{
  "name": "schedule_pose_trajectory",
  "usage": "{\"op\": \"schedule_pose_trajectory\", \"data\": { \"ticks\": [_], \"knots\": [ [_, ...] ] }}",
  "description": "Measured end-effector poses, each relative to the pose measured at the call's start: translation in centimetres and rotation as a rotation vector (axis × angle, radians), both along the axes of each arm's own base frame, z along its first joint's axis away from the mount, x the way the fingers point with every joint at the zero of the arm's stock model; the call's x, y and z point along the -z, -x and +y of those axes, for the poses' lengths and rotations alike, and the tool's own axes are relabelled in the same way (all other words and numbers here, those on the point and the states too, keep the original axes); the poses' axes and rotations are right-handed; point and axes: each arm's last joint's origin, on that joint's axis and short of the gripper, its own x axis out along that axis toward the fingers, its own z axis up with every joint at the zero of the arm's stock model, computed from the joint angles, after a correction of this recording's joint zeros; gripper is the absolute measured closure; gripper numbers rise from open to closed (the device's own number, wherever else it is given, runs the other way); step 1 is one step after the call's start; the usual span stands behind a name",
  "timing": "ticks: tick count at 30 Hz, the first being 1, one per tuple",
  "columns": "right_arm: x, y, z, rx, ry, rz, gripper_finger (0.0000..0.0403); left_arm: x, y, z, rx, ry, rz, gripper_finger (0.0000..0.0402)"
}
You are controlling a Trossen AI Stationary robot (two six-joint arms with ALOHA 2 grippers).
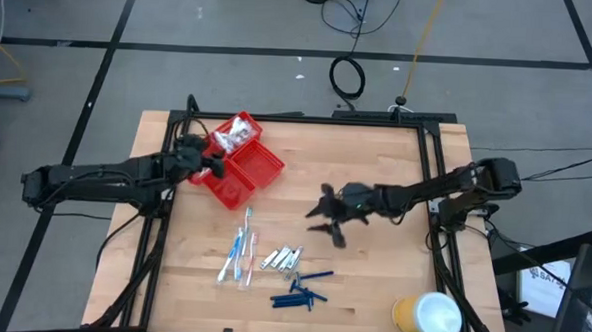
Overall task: Pick & Place Travel size toiletries
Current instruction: Put the nail cutter into the horizontal left red bin
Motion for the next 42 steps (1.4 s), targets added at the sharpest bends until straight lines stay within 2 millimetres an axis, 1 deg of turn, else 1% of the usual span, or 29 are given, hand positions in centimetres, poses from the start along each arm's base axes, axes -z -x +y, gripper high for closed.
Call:
{"op": "schedule_pose_trajectory", "data": {
  "ticks": [3, 6, 10, 14, 19, 23, 29, 37, 42],
  "knots": [
    [0.8, -0.7, 1.8, -0.052, 0.001, 0.038, 0.0241, -0.1, -0.1, 0.0, 0.009, 0.003, -0.022, 0.0144],
    [1.2, -2.1, 3.3, -0.089, -0.002, 0.033, 0.0243, -0.1, -0.1, 0.0, 0.005, 0.012, -0.036, 0.0148],
    [2.8, -4.1, 4.7, -0.107, -0.014, 0.113, 0.0241, -0.2, -0.2, -0.2, -0.011, 0.045, -0.096, 0.0146],
    [3.6, -6.0, 6.2, -0.143, 0.004, 0.173, 0.0243, -0.4, -0.4, -0.4, -0.016, 0.065, -0.154, 0.0141],
    [4.6, -7.1, 7.5, -0.194, 0.065, 0.263, 0.0247, -0.4, -0.6, -0.7, 0.007, 0.071, -0.159, 0.0142],
    [5.6, -7.0, 7.1, -0.164, 0.061, 0.315, 0.0248, -0.4, -0.7, -1.1, 0.024, 0.083, -0.169, 0.0146],
    [6.5, -6.4, 5.6, 0.027, 0.092, 0.388, 0.0248, -0.4, -0.7, -1.3, 0.041, 0.085, -0.167, 0.014],
    [6.6, -6.2, 4.4, 0.144, 0.019, 0.444, 0.0248, -0.4, -0.7, -1.4, 0.055, 0.07, -0.147, 0.0143],
    [6.5, -6.2, 4.3, 0.145, 0.013, 0.432, 0.0248, -0.4, -0.7, -1.4, 0.056, 0.067, -0.144, 0.0146]
  ]
}}
